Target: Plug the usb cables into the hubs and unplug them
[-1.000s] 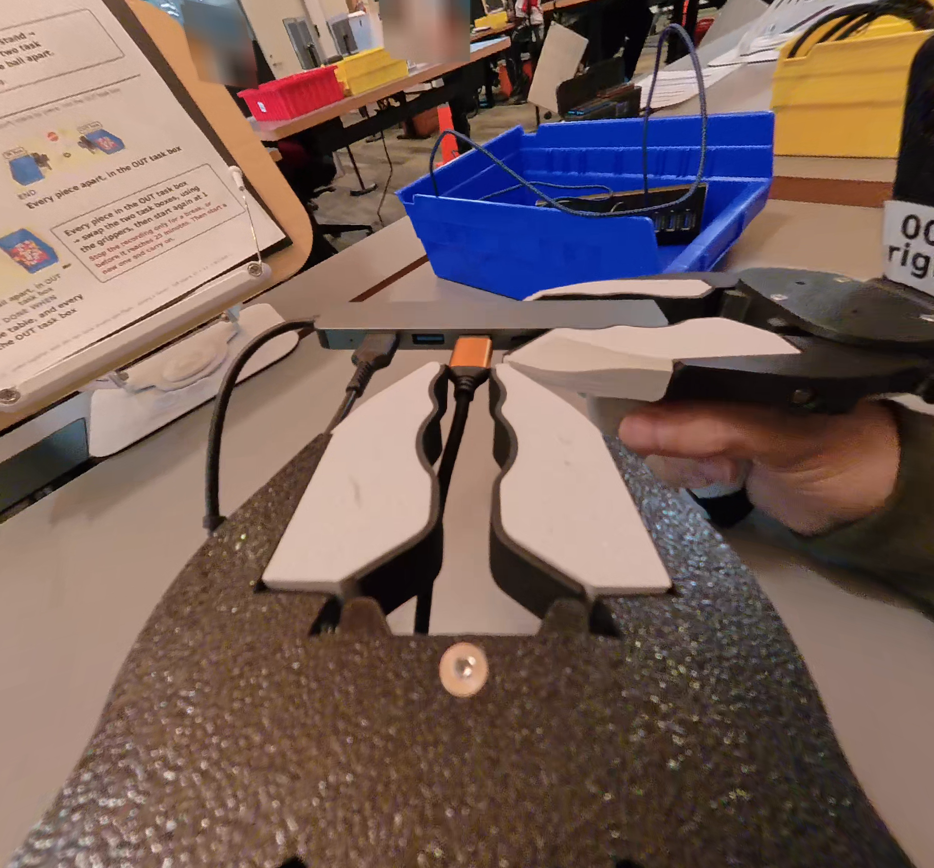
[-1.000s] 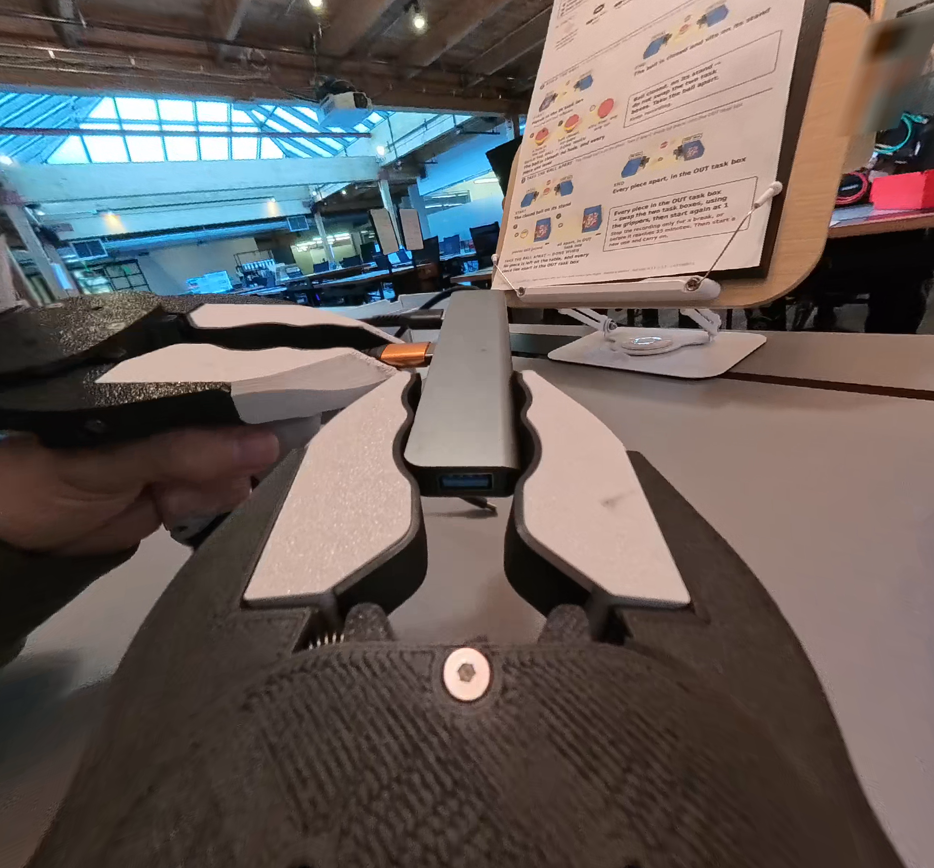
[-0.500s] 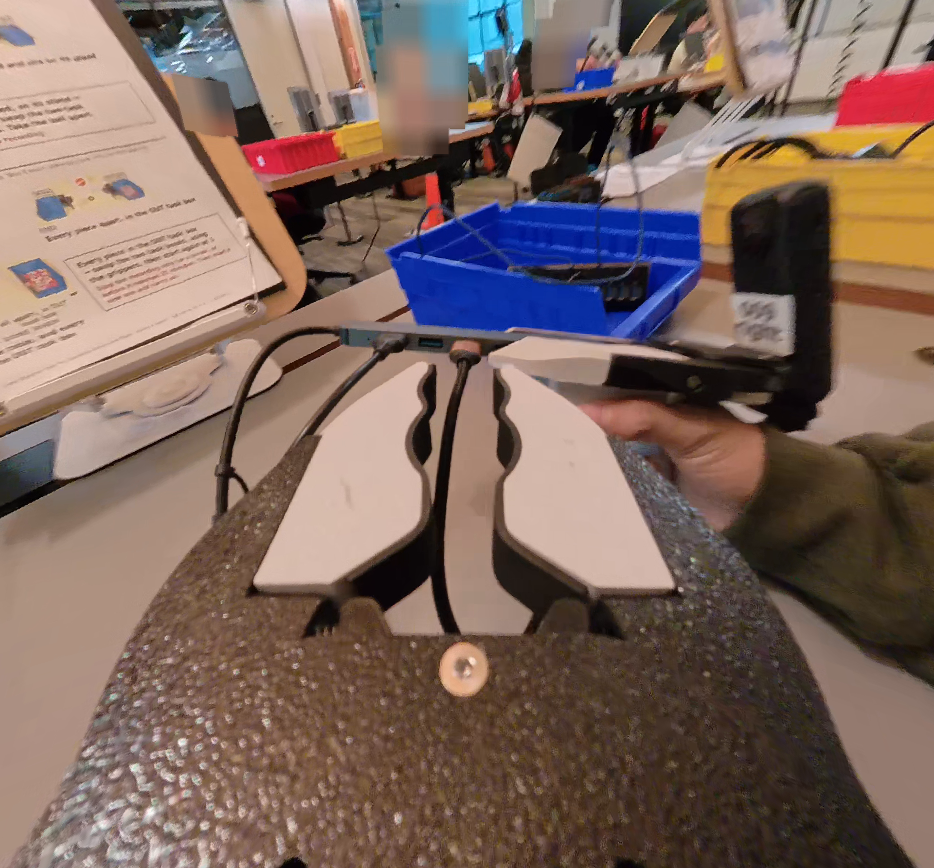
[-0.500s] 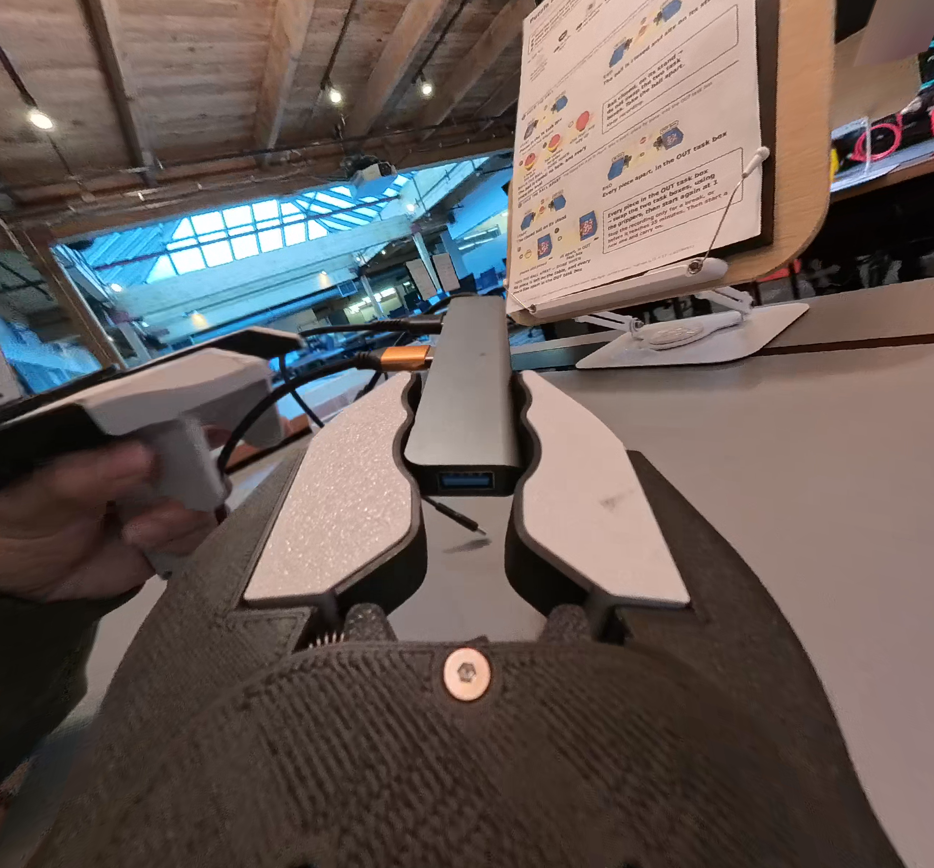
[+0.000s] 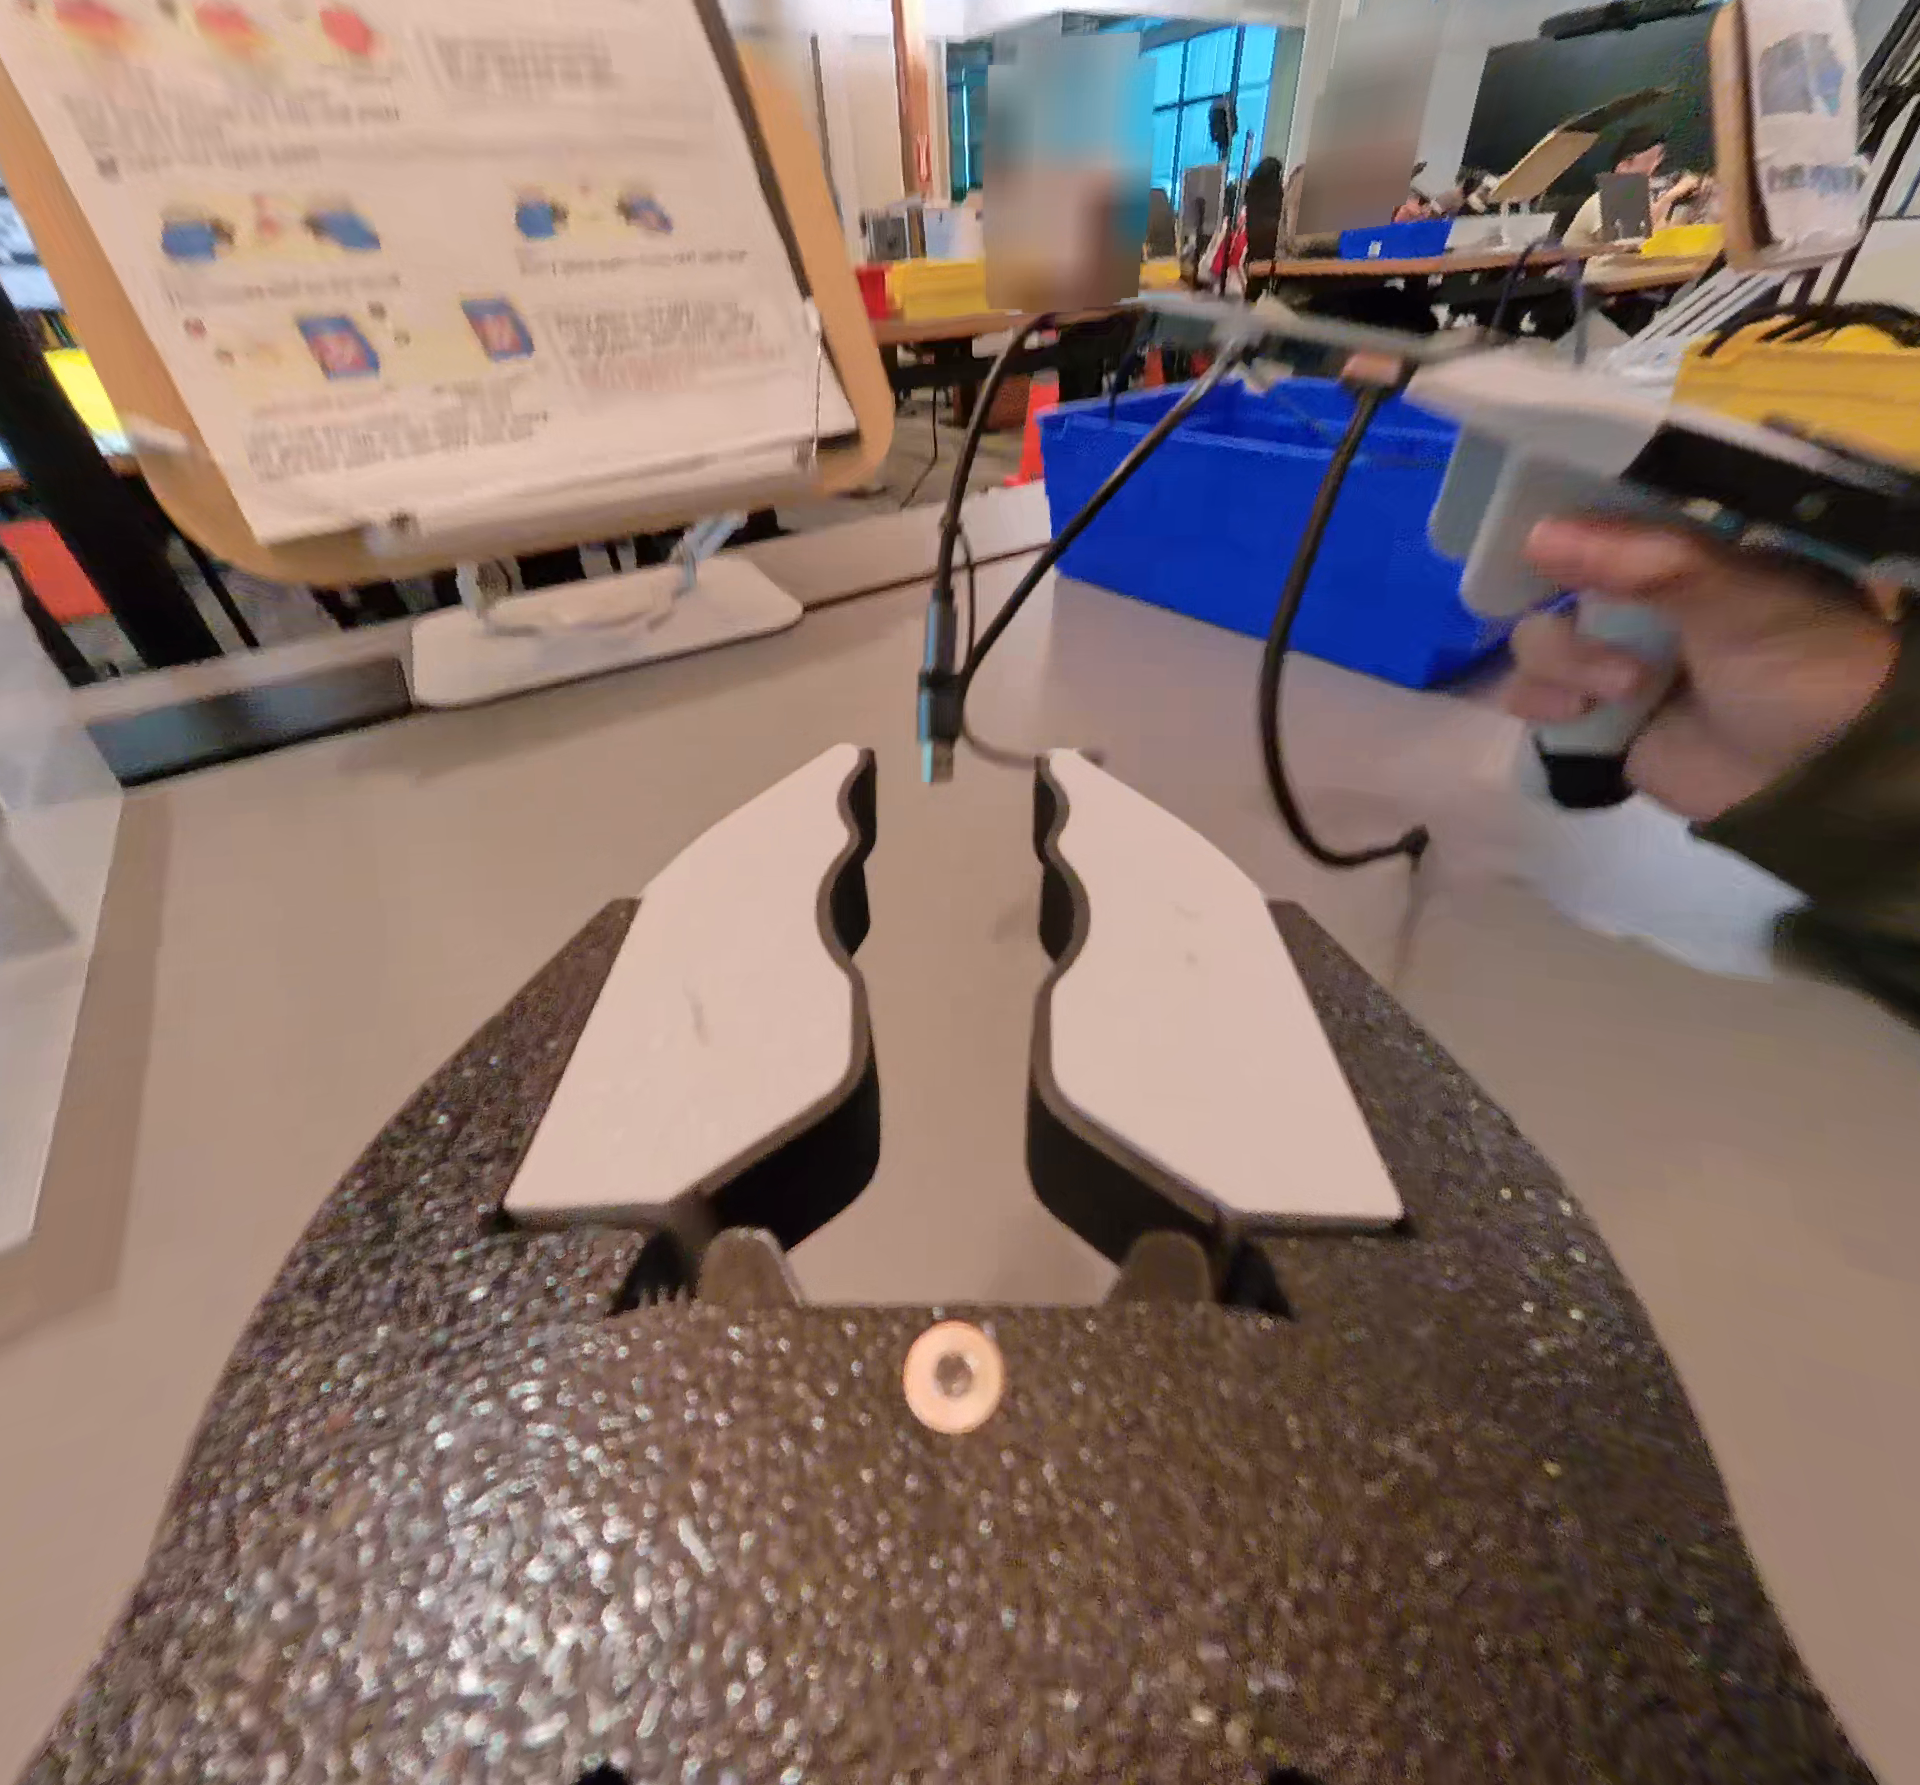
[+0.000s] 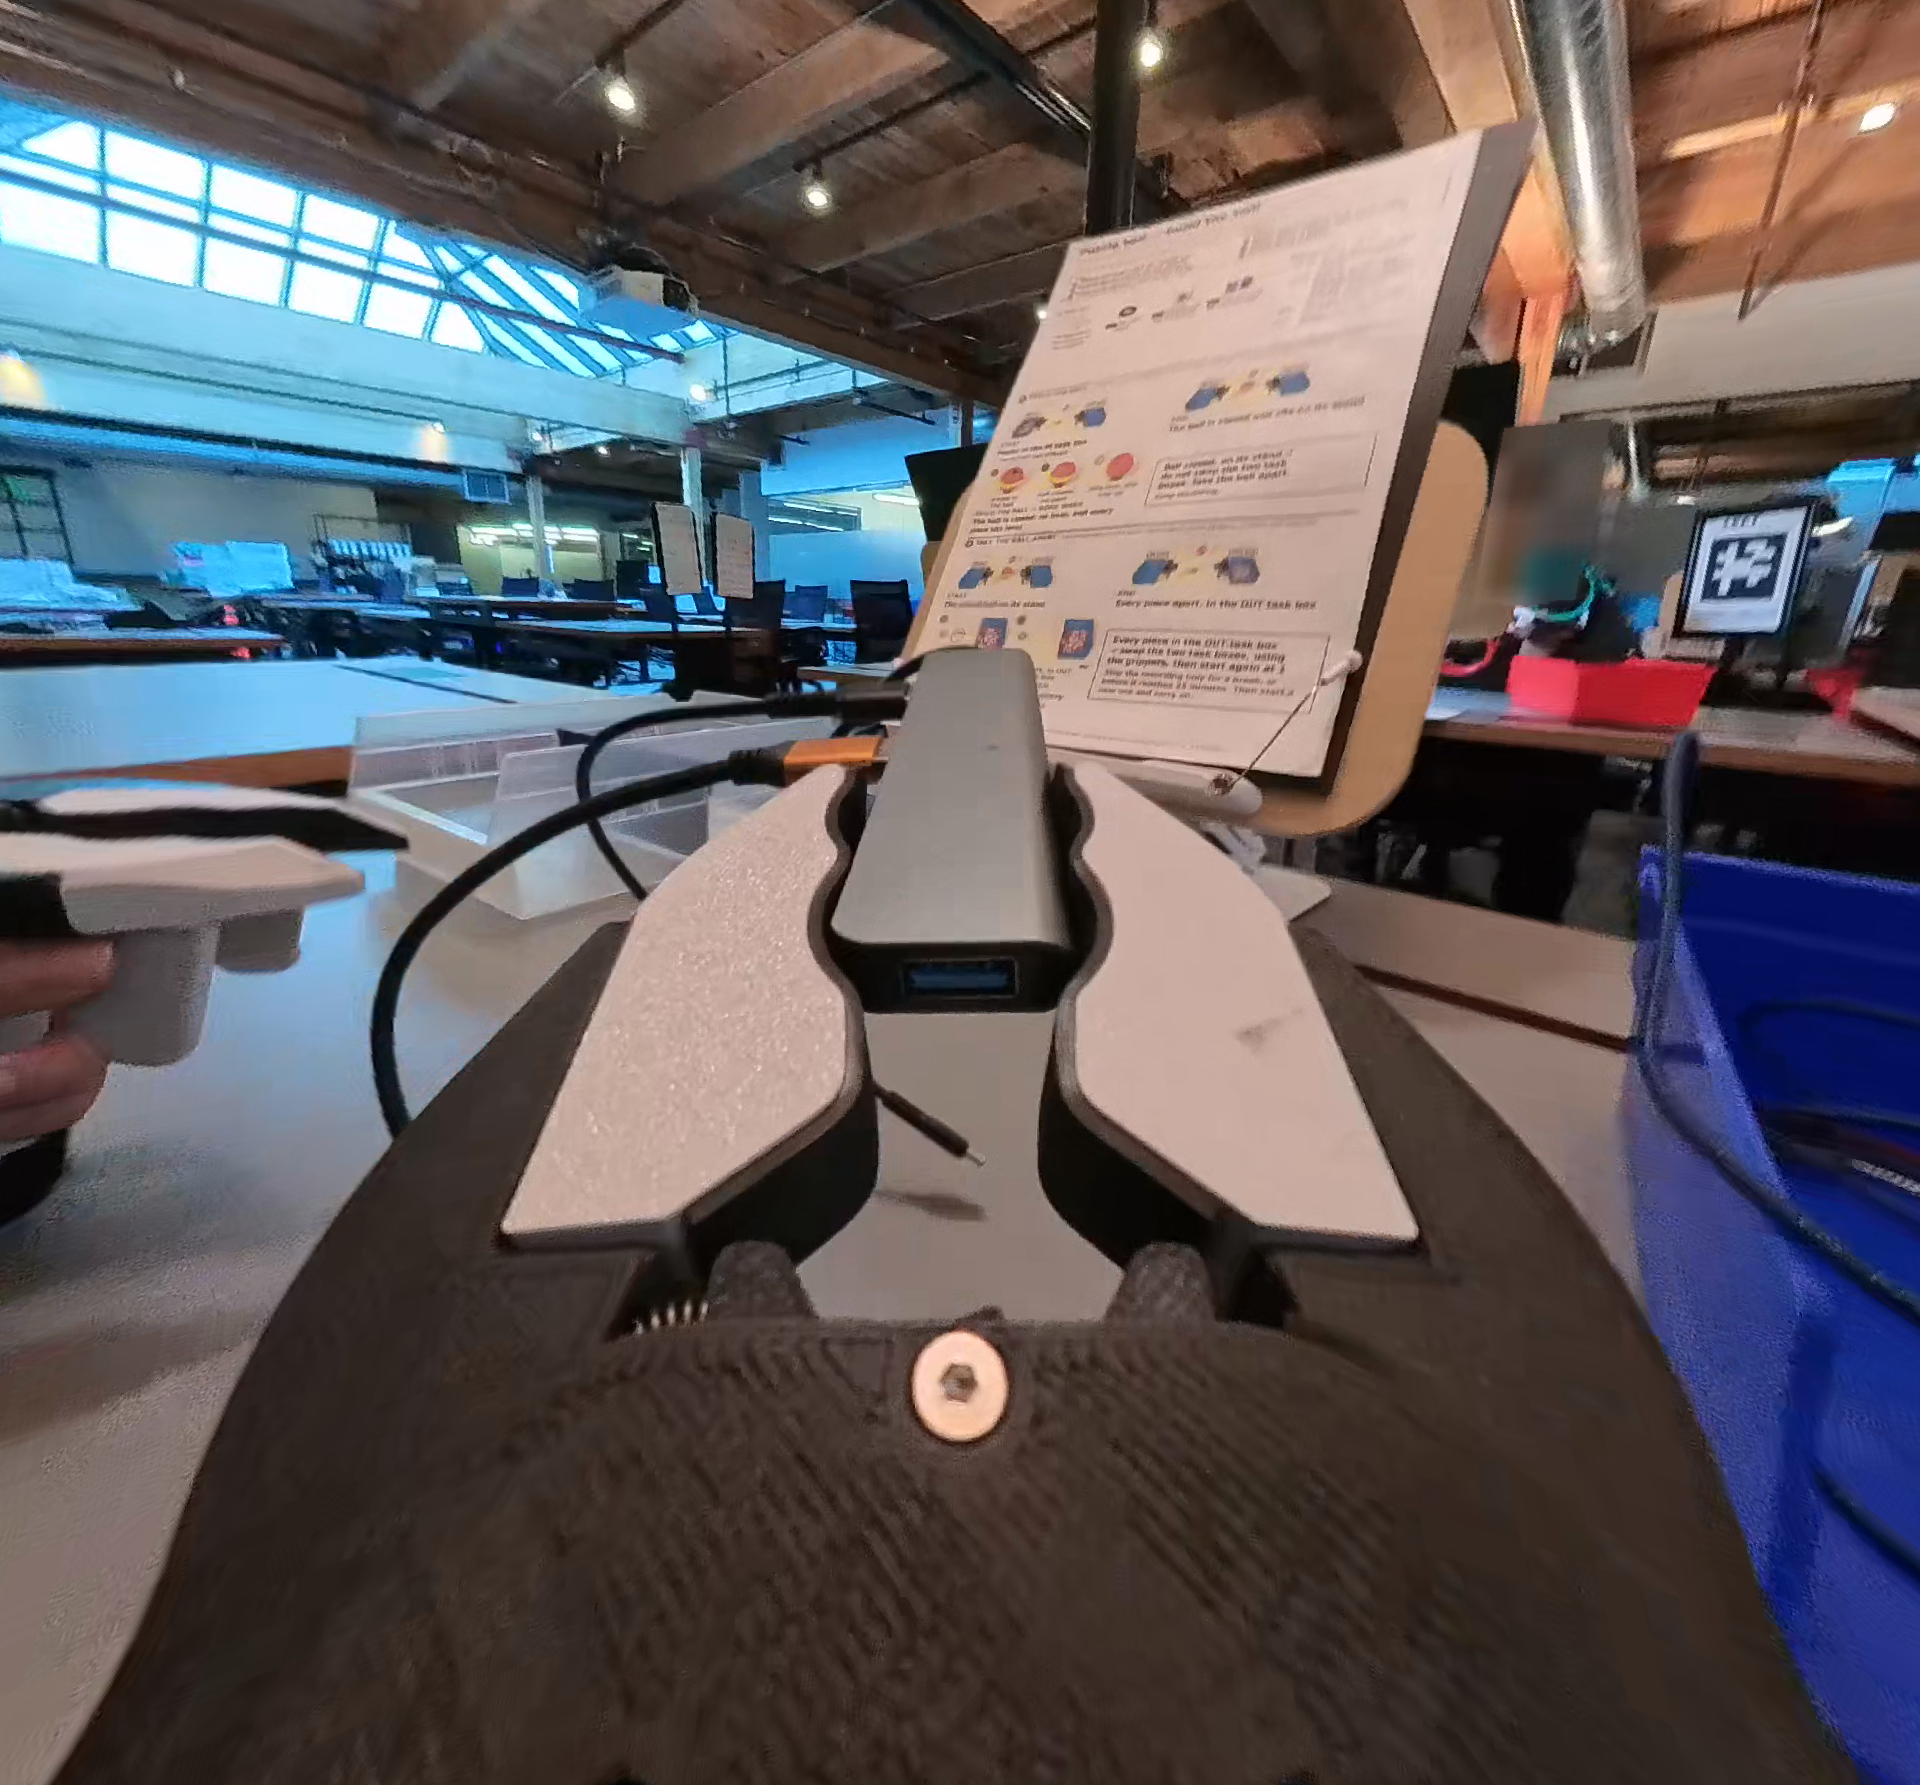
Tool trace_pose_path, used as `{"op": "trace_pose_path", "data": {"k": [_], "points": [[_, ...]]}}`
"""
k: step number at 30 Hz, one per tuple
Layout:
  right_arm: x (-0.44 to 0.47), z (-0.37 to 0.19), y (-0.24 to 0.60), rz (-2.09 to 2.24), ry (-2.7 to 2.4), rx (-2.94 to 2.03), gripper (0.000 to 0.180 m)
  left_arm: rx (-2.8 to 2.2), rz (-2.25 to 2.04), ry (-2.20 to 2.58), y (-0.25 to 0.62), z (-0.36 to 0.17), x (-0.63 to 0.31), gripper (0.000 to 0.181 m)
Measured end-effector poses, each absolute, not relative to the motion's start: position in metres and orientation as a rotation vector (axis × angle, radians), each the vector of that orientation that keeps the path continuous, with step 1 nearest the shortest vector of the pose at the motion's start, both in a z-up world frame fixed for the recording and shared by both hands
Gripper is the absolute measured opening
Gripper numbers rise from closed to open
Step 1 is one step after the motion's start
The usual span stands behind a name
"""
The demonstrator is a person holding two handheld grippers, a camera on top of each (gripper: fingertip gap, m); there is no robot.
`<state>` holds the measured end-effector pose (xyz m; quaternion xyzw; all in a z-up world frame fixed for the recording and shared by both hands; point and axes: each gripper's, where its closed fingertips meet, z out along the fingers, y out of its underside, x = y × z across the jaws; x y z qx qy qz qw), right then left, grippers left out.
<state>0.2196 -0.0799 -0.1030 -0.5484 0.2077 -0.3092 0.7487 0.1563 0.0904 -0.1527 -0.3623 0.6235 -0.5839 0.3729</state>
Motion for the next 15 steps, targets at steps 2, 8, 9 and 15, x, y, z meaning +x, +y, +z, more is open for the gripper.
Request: {"op": "trace_pose_path", "data": {"k": [2,8,9,15], "points": [[0.217,-0.096,-0.081,-0.721,0.432,-1.202,0.035,-0.975,-1.507,1.613,0.097,-0.165,0.156,0.031],[0.215,-0.090,-0.083,-0.740,0.453,-1.231,0.035,-0.981,-1.560,1.601,0.102,-0.162,0.160,0.032],[0.214,-0.090,-0.084,-0.739,0.462,-1.229,0.035,-0.977,-1.560,1.608,0.101,-0.162,0.160,0.032],[0.209,-0.070,-0.092,-0.814,0.435,-1.266,0.035,-0.893,-1.544,1.593,0.097,-0.157,0.155,0.030]]}}
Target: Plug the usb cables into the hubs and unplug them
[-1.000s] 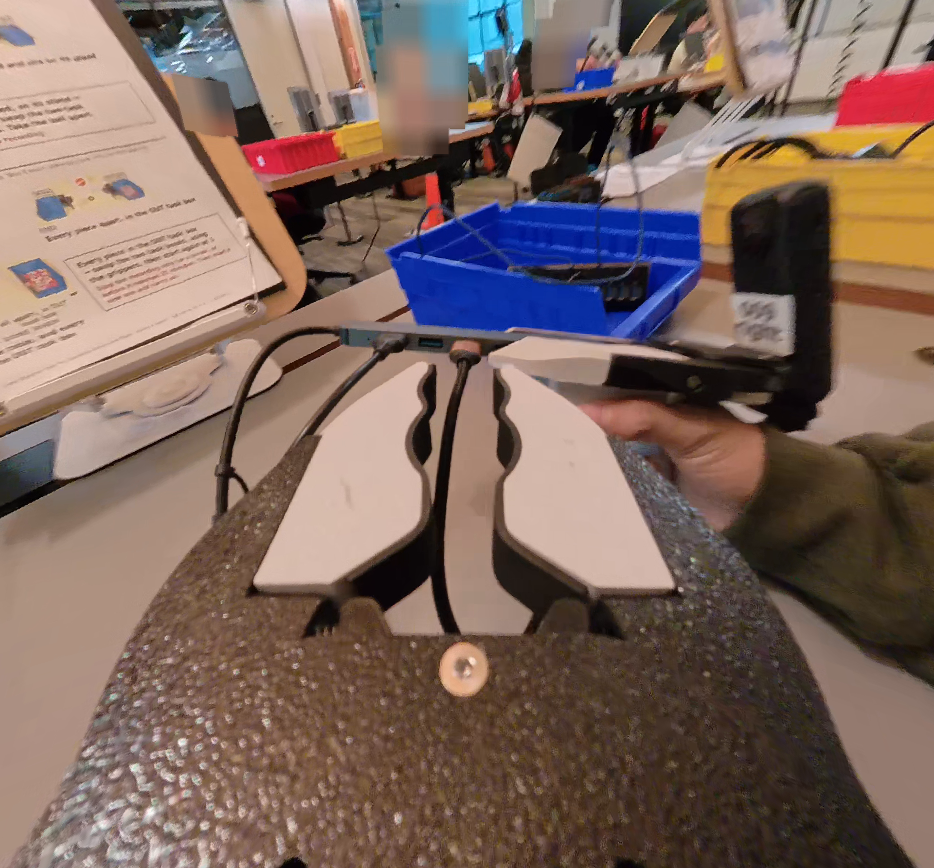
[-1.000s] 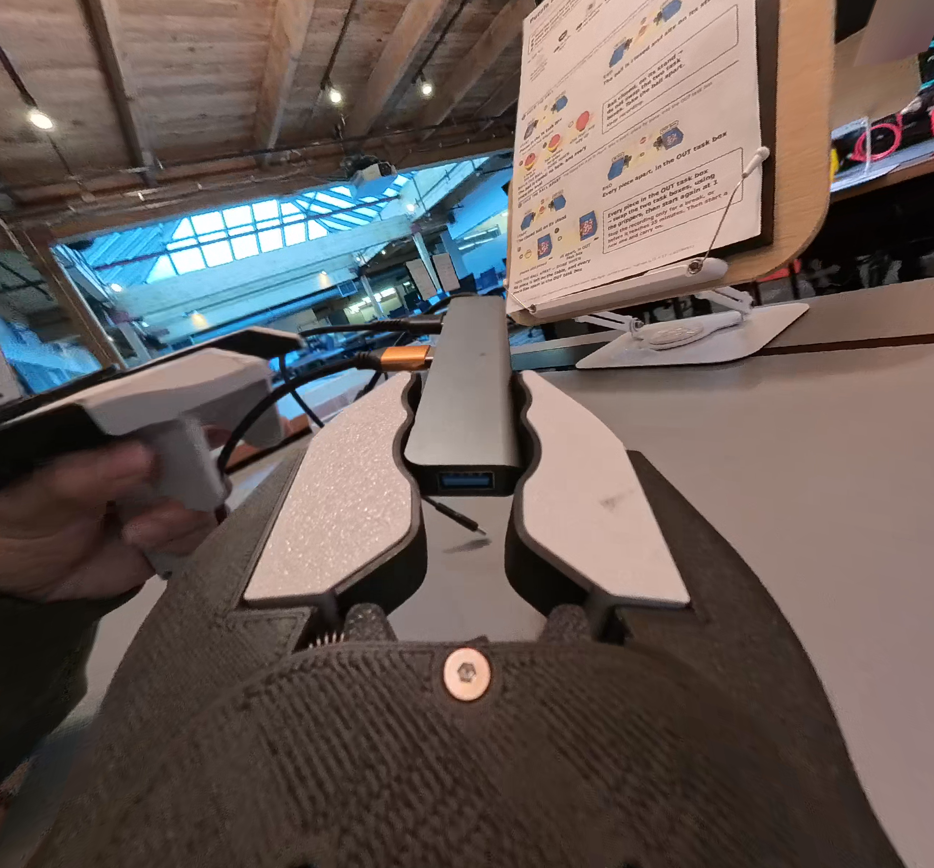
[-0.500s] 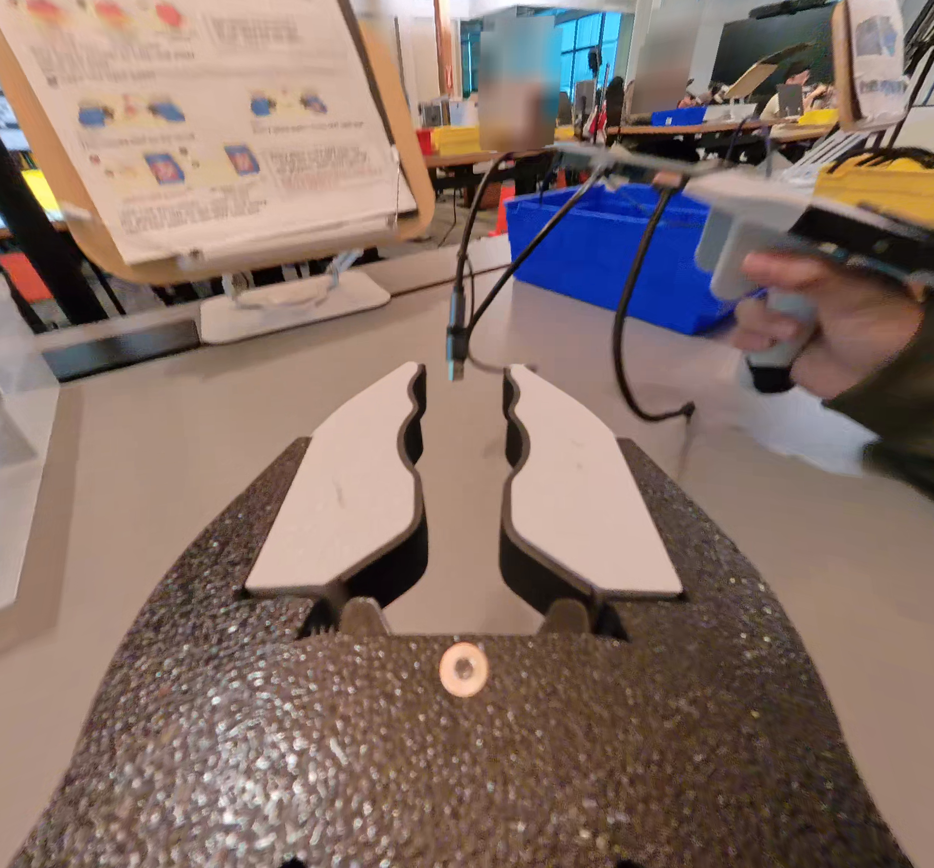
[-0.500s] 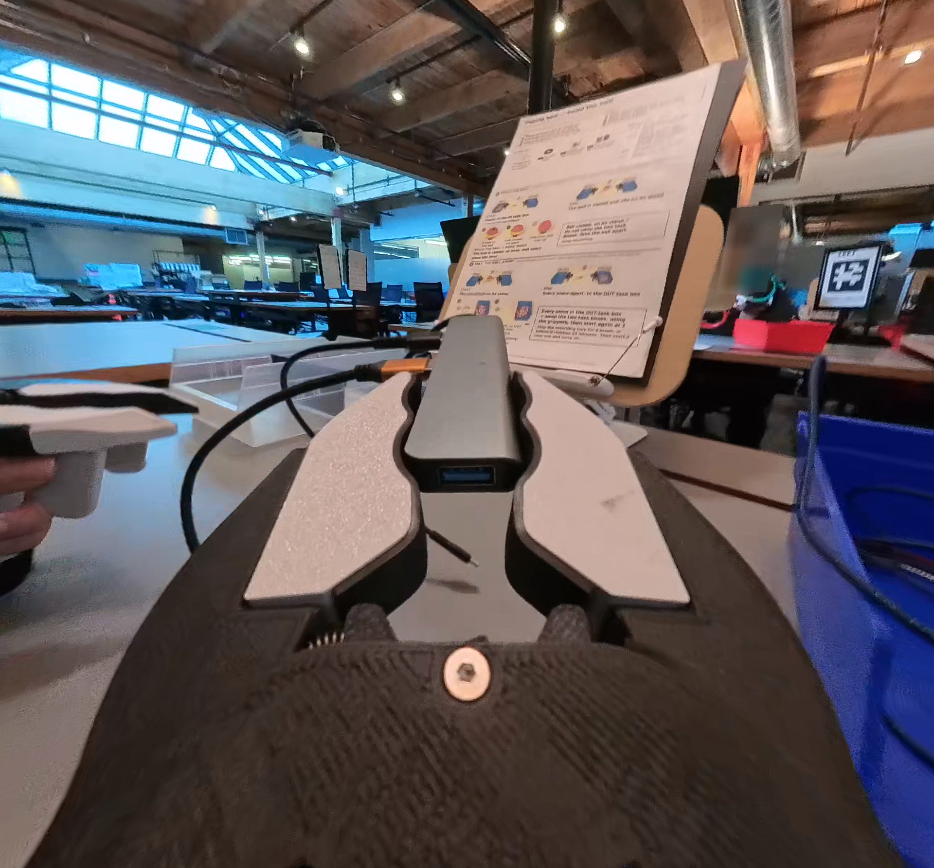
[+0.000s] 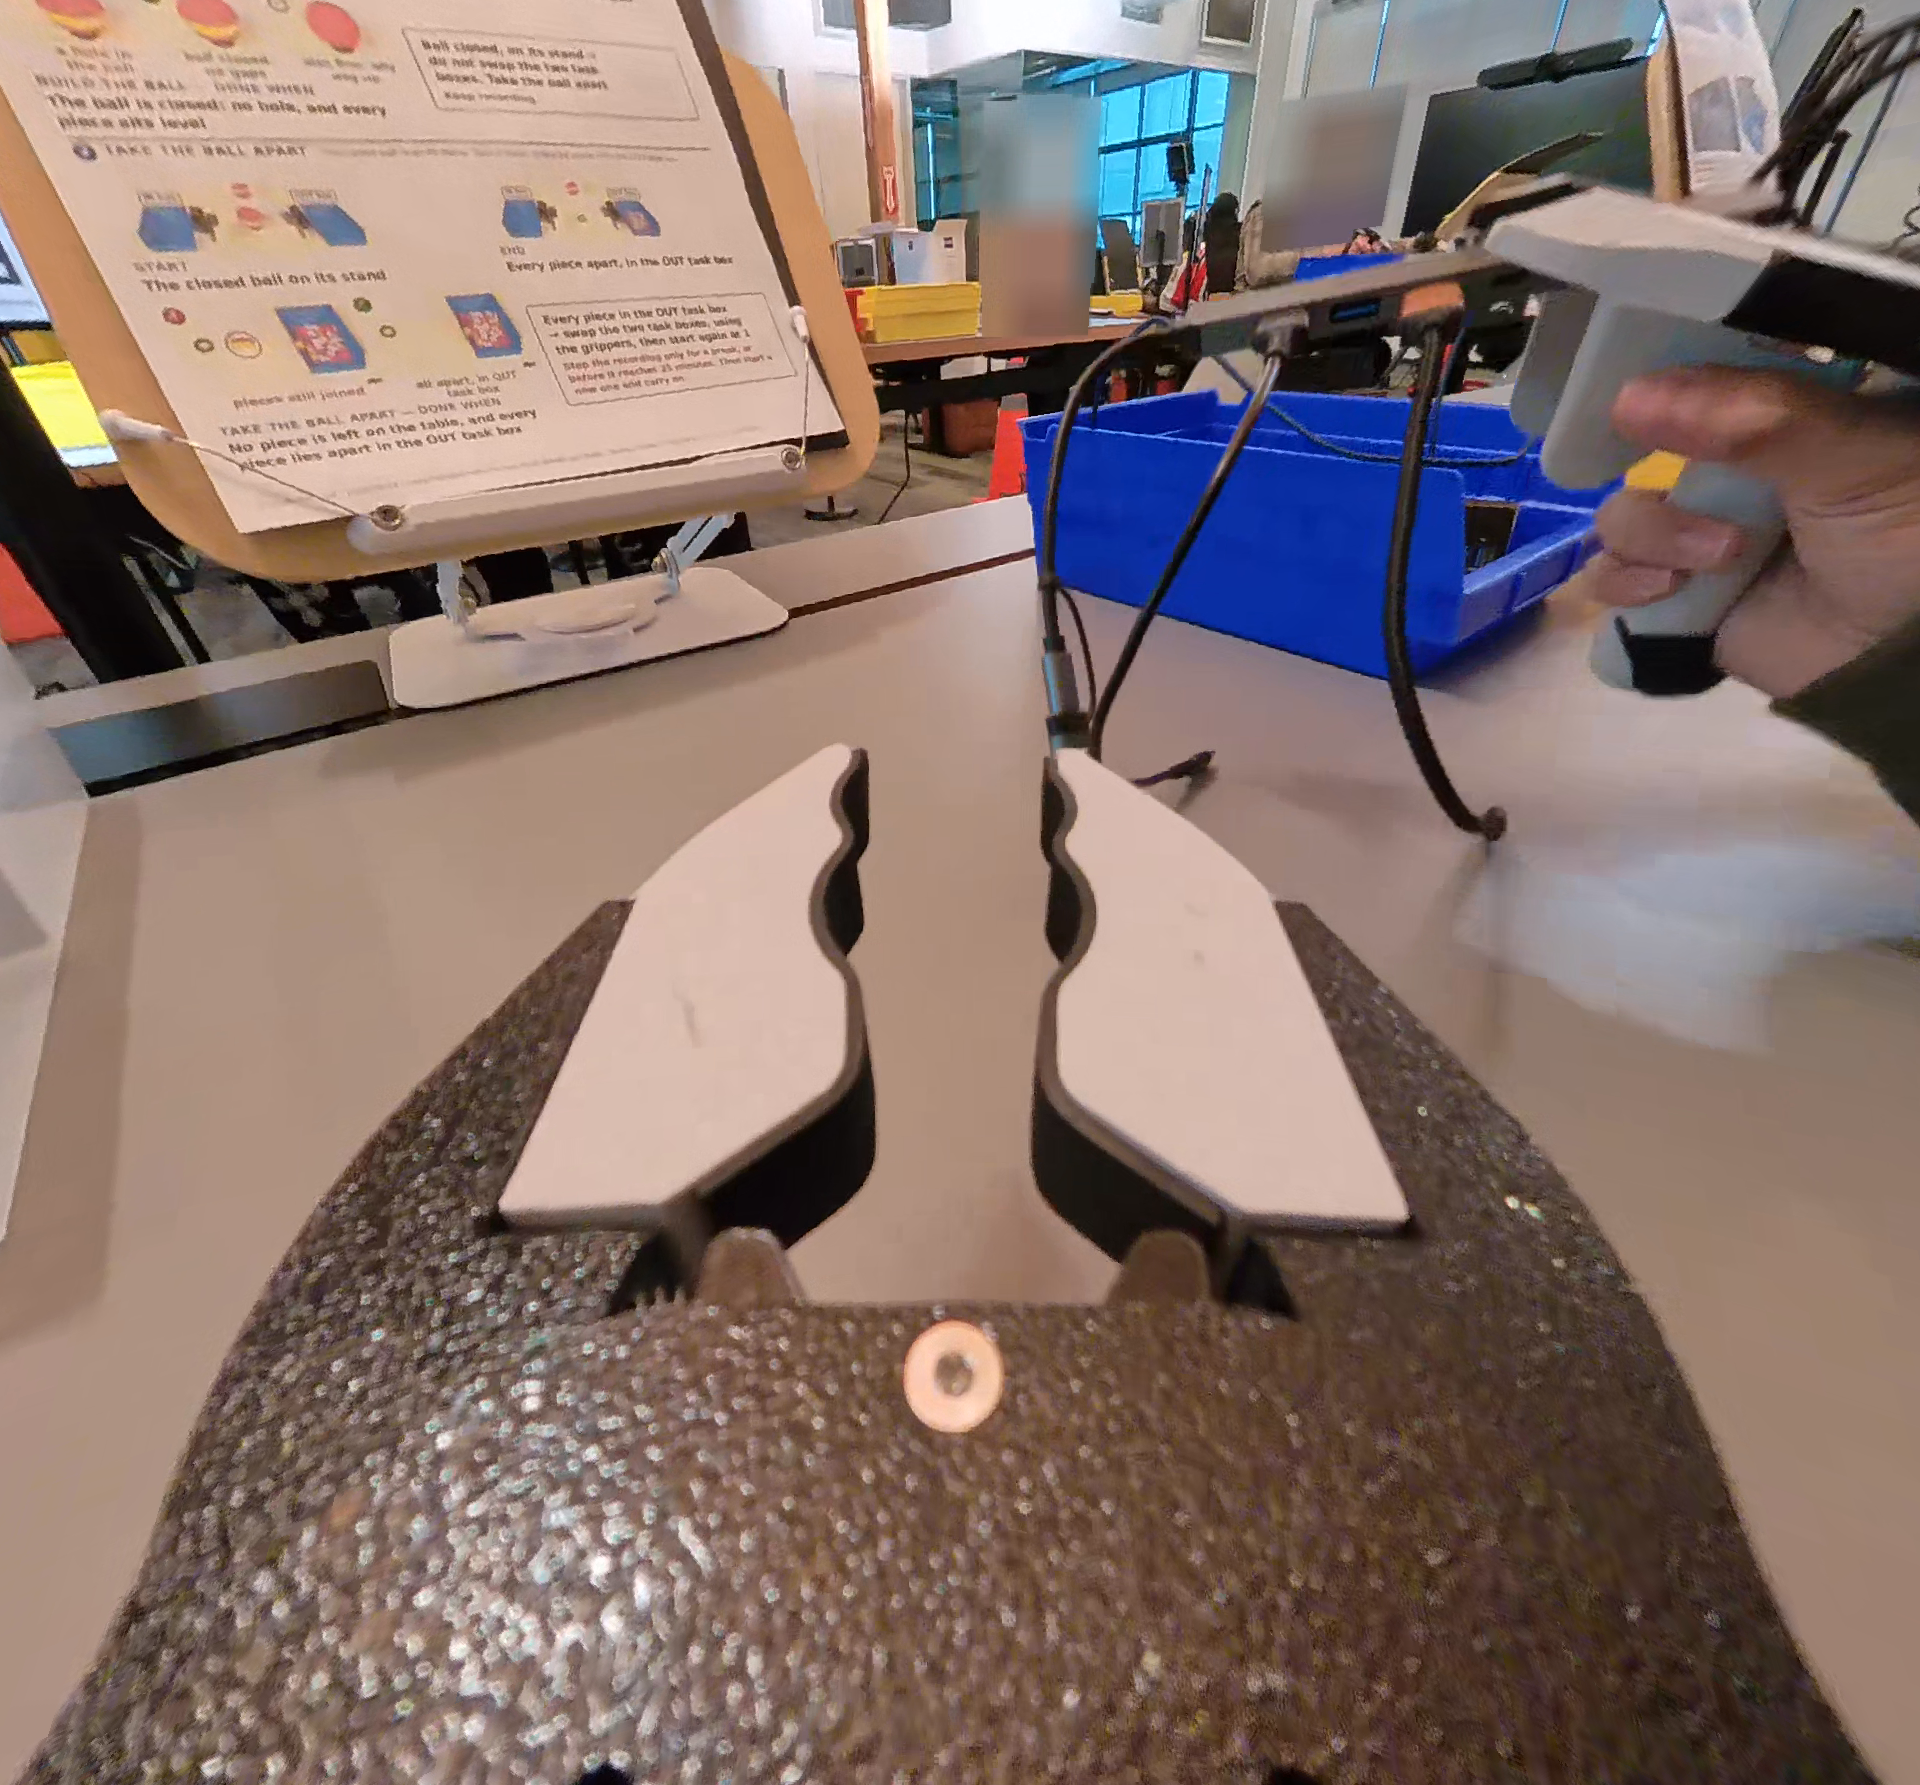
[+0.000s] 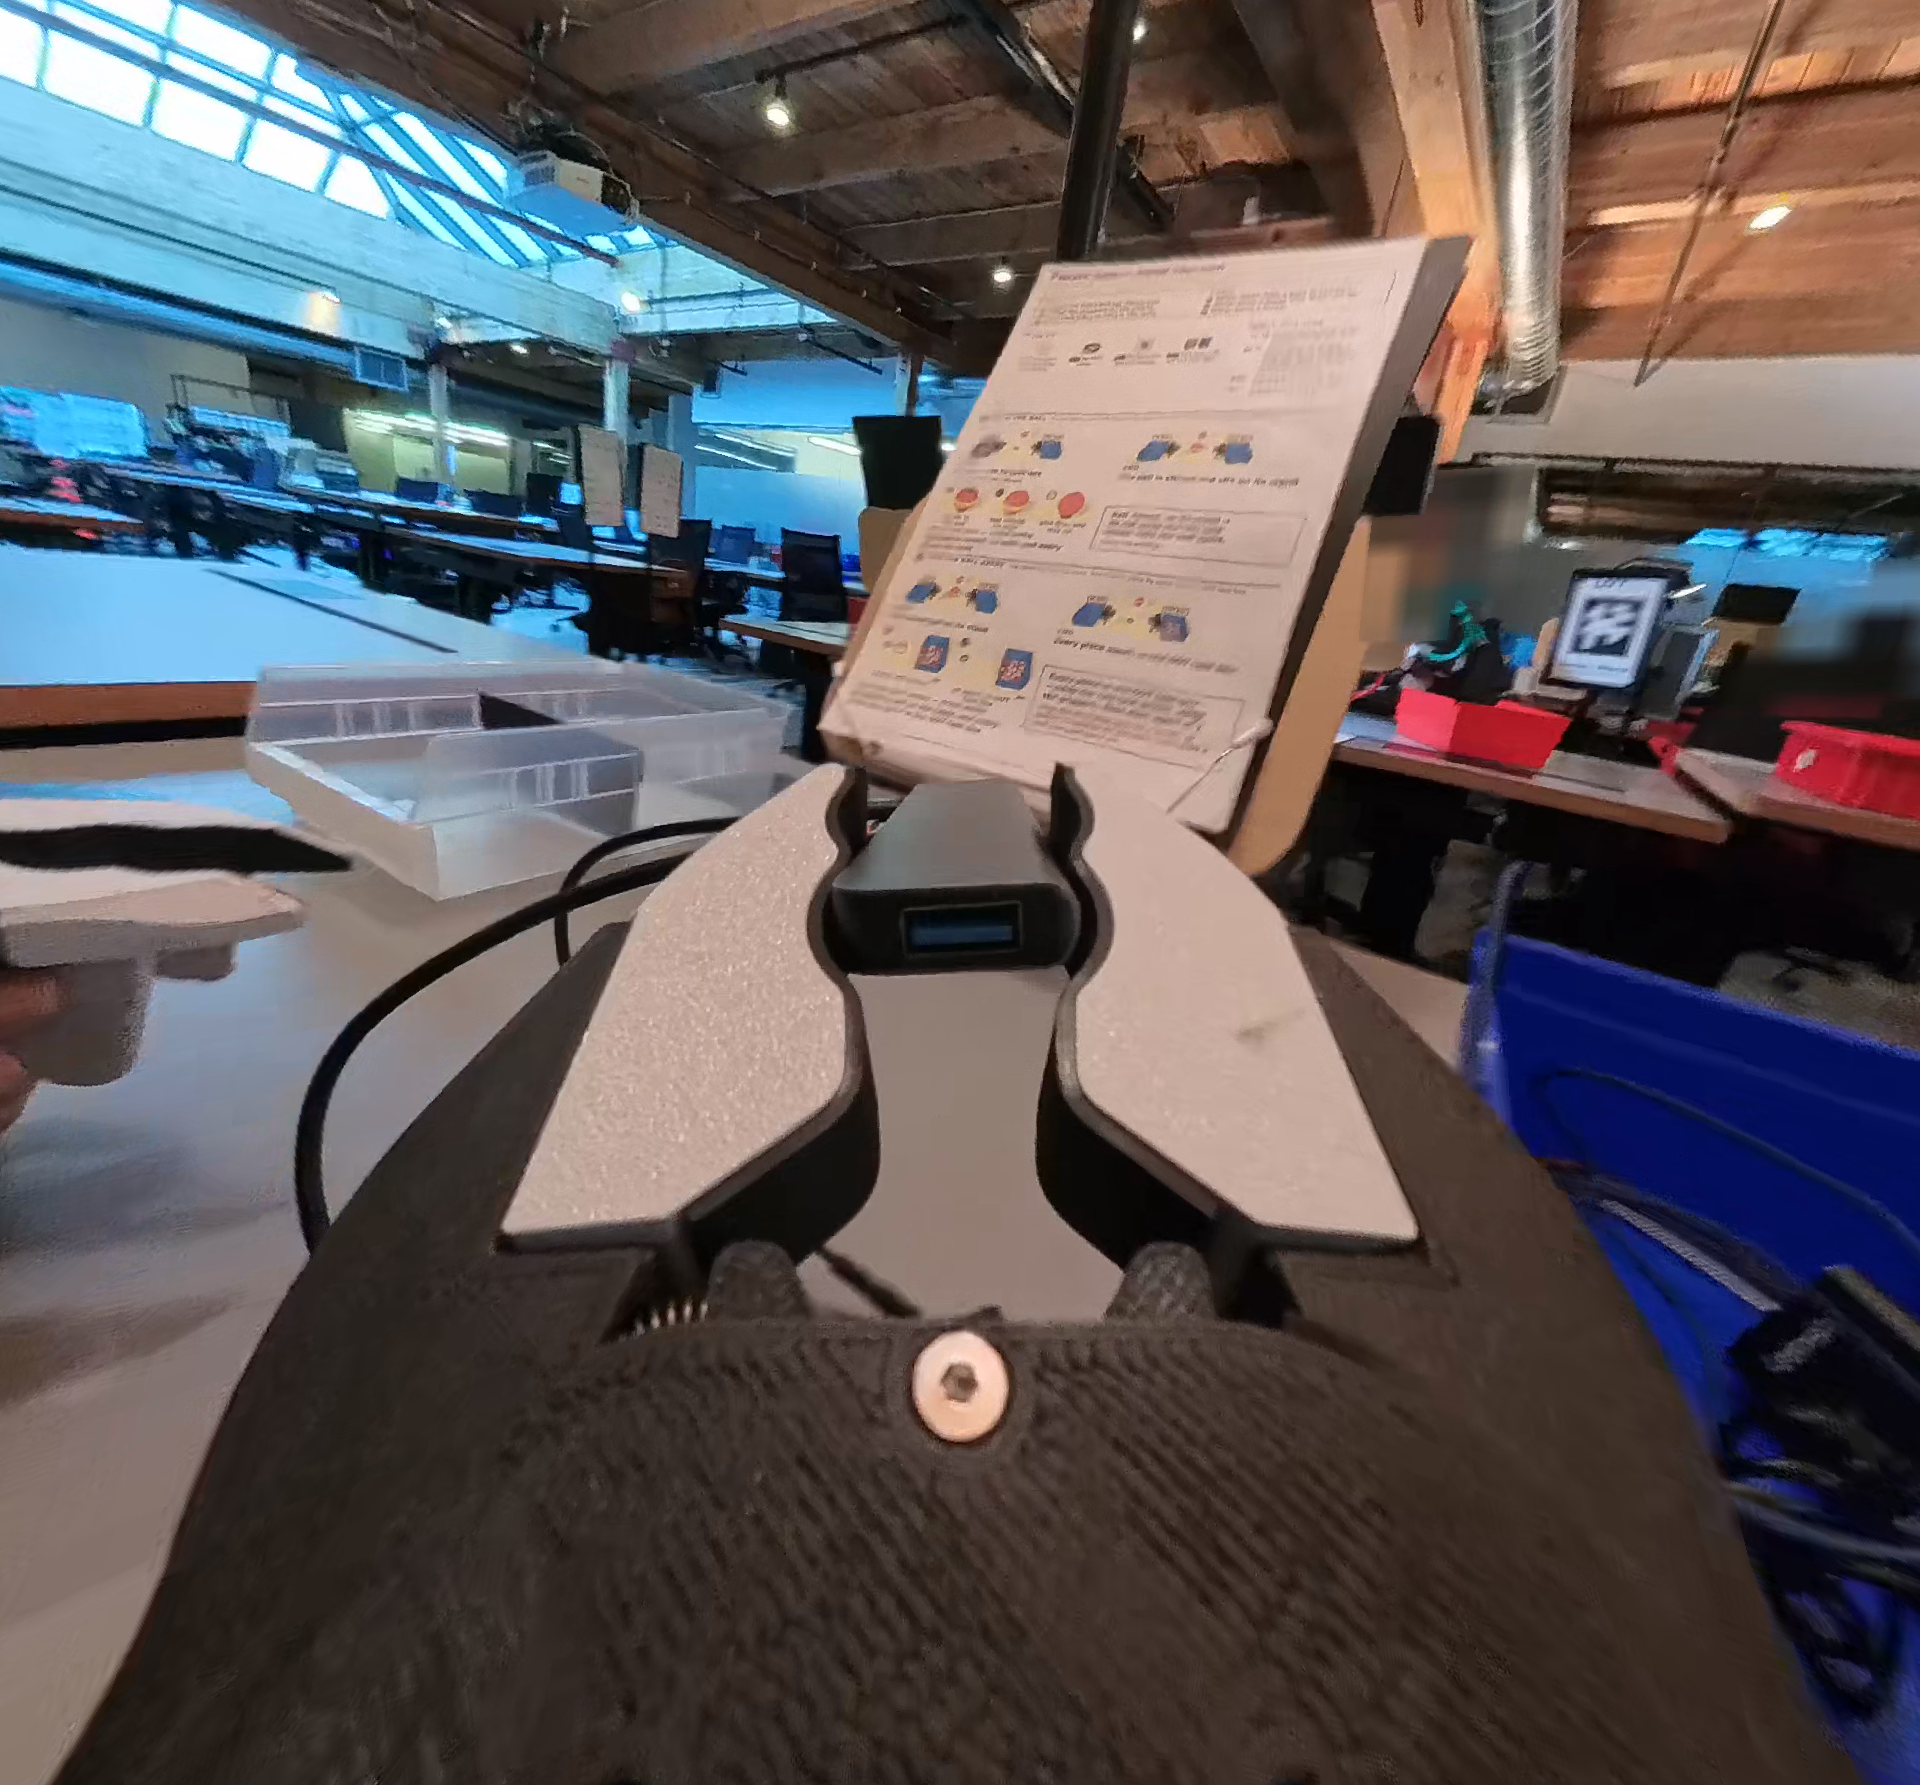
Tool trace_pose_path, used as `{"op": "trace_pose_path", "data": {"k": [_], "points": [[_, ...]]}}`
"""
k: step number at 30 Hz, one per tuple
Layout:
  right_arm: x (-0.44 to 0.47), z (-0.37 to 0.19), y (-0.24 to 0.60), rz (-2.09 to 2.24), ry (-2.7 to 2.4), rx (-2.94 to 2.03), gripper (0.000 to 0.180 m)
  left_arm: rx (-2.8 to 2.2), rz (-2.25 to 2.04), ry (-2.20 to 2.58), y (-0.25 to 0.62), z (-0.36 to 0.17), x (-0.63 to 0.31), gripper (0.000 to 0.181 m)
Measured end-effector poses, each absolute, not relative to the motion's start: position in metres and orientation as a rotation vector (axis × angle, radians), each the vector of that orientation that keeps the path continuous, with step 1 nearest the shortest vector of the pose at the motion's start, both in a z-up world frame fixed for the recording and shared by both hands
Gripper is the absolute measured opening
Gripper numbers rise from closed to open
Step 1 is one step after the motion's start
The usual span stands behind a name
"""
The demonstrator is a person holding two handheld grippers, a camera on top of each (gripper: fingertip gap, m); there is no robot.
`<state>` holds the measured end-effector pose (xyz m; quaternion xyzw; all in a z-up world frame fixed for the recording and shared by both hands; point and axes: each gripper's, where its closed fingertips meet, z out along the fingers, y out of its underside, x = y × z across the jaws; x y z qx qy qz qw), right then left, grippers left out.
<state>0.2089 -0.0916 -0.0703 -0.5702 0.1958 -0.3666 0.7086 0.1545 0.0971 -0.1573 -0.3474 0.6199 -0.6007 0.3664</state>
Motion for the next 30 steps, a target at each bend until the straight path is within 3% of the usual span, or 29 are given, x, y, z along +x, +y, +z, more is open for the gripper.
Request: {"op": "trace_pose_path", "data": {"k": [9,13,16,21,30], "points": [[0.257,0.099,-0.215,-1.293,0.425,-1.127,0.035,-0.841,-1.558,1.564,0.097,-0.152,0.150,0.027],[0.304,0.142,-0.260,-1.441,0.438,-1.172,0.035,-0.876,-1.600,1.538,0.102,-0.150,0.151,0.026],[0.346,0.129,-0.275,-1.479,0.452,-1.258,0.035,-0.882,-1.613,1.519,0.105,-0.149,0.151,0.023],[0.392,0.056,-0.272,-1.351,0.535,-1.425,0.035,-0.834,-1.577,1.519,0.101,-0.148,0.148,0.020],[0.404,-0.051,-0.250,-1.180,0.488,-1.812,0.036,-0.819,-1.547,1.546,0.097,-0.150,0.148,0.020]]}}
